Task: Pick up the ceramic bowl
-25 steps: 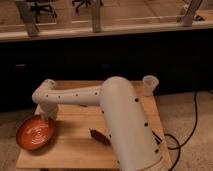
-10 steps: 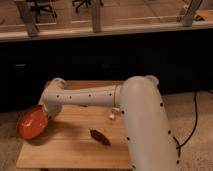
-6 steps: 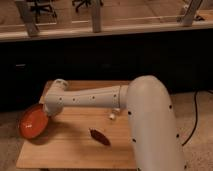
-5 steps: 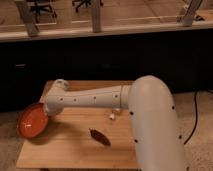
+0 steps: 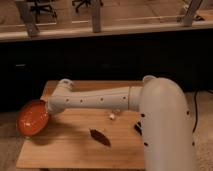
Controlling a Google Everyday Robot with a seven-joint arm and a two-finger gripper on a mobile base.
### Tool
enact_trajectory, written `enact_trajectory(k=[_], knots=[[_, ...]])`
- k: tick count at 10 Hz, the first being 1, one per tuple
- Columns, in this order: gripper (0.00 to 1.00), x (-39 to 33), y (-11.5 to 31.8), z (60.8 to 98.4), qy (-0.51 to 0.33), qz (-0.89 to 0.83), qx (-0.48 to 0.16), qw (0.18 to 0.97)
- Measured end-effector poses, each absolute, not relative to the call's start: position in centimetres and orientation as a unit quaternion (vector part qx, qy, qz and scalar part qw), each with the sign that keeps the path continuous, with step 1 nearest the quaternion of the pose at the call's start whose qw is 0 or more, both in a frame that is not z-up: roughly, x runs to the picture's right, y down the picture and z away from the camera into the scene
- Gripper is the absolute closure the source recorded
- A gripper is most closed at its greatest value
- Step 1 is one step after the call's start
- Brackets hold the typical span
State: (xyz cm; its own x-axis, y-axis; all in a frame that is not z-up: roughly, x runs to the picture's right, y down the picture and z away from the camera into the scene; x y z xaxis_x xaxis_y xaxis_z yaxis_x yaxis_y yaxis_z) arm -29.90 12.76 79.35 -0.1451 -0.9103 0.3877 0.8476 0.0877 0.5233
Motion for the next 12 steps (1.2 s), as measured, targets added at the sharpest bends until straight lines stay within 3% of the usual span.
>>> enact_trajectory(k=[12], knots=[[1.00,-28.4,11.5,78.9,-0.333,-0.659,0.054,0.672]])
